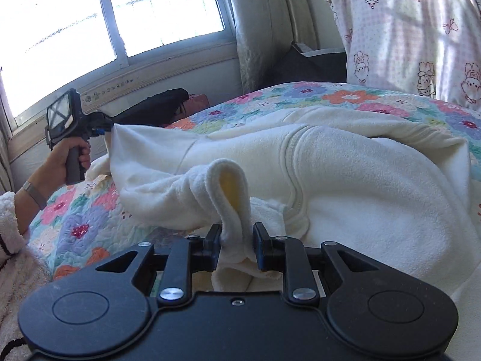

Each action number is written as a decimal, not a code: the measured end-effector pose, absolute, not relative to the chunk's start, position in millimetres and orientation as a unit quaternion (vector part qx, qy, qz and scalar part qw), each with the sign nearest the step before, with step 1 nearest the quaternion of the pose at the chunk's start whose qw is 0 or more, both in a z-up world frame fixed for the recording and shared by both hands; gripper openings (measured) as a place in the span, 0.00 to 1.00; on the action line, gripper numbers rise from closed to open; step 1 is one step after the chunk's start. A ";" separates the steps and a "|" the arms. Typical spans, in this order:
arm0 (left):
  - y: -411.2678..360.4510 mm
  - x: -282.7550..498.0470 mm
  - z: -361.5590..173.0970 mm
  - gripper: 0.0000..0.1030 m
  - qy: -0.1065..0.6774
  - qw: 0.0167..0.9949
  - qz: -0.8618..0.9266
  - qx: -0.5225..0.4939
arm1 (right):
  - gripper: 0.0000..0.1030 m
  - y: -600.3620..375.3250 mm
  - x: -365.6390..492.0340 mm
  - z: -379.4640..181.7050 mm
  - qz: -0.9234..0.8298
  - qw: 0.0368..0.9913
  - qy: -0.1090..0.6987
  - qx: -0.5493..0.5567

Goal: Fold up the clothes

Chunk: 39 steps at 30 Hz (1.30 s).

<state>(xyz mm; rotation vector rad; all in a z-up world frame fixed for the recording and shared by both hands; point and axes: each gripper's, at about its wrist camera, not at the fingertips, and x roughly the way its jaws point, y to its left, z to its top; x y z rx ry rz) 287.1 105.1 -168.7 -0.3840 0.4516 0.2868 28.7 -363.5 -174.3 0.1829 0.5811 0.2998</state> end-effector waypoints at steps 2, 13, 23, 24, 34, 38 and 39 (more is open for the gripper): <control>113.7 284.2 -164.7 0.14 0.217 0.941 0.138 -0.220 | 0.26 -361.6 27.3 -173.5 0.147 0.943 0.283 0.092; 121.6 261.4 -149.9 0.64 0.202 0.919 0.263 -0.212 | 0.52 -373.6 14.2 -175.8 0.076 0.945 0.304 0.088; 110.2 231.2 -125.8 0.79 0.149 0.924 0.316 -0.152 | 0.54 -385.8 -4.8 -173.5 0.010 0.943 0.324 0.070; 119.0 230.3 -124.4 0.81 0.145 0.918 0.337 -0.152 | 0.54 -384.2 -8.7 -172.5 0.017 0.943 0.323 0.072; 115.2 219.9 -147.2 0.81 0.366 0.882 0.093 -0.281 | 0.56 -336.5 -15.6 -191.9 0.089 0.922 0.377 0.017; 55.0 204.0 -190.9 0.82 0.475 0.822 -0.048 -0.310 | 0.66 -318.7 -17.8 -200.2 0.098 0.911 0.401 -0.006; 41.4 201.2 -203.4 0.82 0.507 0.791 -0.099 -0.328 | 0.66 -314.4 -19.5 -203.0 0.100 0.908 0.407 -0.014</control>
